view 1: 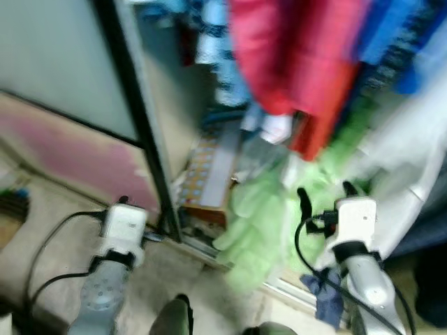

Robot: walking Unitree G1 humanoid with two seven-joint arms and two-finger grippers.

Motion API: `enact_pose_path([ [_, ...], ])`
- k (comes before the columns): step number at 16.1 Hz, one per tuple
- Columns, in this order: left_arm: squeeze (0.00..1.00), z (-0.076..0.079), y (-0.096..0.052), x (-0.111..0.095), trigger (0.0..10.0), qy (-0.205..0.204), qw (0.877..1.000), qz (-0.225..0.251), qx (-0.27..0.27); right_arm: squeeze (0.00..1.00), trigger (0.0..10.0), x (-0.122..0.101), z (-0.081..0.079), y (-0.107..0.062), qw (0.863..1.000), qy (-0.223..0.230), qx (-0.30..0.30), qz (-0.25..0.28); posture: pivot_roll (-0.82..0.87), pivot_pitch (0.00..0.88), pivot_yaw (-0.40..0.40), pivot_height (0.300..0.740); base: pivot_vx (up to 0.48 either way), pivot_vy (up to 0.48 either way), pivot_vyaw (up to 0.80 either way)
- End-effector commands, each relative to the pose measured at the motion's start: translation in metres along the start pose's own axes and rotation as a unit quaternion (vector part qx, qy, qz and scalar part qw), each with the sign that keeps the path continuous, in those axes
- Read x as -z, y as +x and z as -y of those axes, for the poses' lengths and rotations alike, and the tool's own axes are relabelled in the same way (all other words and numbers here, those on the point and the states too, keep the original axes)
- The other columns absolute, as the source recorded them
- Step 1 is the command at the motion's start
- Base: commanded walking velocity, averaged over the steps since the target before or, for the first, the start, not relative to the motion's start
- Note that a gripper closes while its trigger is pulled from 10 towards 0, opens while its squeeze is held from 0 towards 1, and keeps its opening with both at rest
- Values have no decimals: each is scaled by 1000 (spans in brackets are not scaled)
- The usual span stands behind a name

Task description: Clean up the room

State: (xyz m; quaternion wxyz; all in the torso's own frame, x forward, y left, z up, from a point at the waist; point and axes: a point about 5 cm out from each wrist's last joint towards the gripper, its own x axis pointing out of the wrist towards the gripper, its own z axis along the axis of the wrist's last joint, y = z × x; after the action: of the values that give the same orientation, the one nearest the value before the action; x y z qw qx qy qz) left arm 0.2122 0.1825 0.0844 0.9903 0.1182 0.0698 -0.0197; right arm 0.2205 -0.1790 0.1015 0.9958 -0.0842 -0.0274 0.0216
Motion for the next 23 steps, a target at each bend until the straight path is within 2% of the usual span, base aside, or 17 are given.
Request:
enact_pose_path([
  [1, 0, -5, -3, -2, 10000, 14, 1000, 2, -25, 0, 10000, 0, 7, -4, 1000, -3, 13, -5, -4, 136, -45, 740, 0, 0, 800],
  [3, 0, -4, -4, -6, 10000, 13, 999, 22, -40, 0, 10000, -2, 8, -3, 1000, 0, 14, -3, 4, 136, -43, 740, 0, 0, 800],
  [5, 0, -2, -7, -1, 10000, -4, 1000, 20, -6, 0, 10000, -4, 4, 1, 1000, 1, 1, 11, 4, 109, -37, 740, 0, 0, 800],
  [9, 0, 3, 7, 7, 10000, 14, 999, 13, -29, 0, 10000, 9, -2, 3, 1000, 12, -1, 0, 2, 0, -26, 740, 0, 0, 320],
  [11, 0, 5, 12, 10, 10000, 21, 999, 14, -30, 0, 10000, 17, -4, 3, 1000, 3, -1, -8, -2, 0, -13, 740, 0, 0, 0],
  [14, 0, 3, 19, 10, 10000, 24, 999, 21, -32, 0, 10000, 18, -5, 7, 1000, 4, -2, -4, -8, 0, -5, 740, 0, 0, 800],
  [20, 0, -8, 21, 8, 10000, 35, 996, 35, -80, 0, 10000, 24, -5, -3, 999, 4, -34, -7, -11, 0, -9, 740, 0, 0, 800],
  [23, 0, 2, 18, 14, 10000, 27, 997, 24, -73, 0, 10000, 24, -5, -1, 999, 0, -45, -7, -20, 11, -13, 740, 0, 0, 800],
])
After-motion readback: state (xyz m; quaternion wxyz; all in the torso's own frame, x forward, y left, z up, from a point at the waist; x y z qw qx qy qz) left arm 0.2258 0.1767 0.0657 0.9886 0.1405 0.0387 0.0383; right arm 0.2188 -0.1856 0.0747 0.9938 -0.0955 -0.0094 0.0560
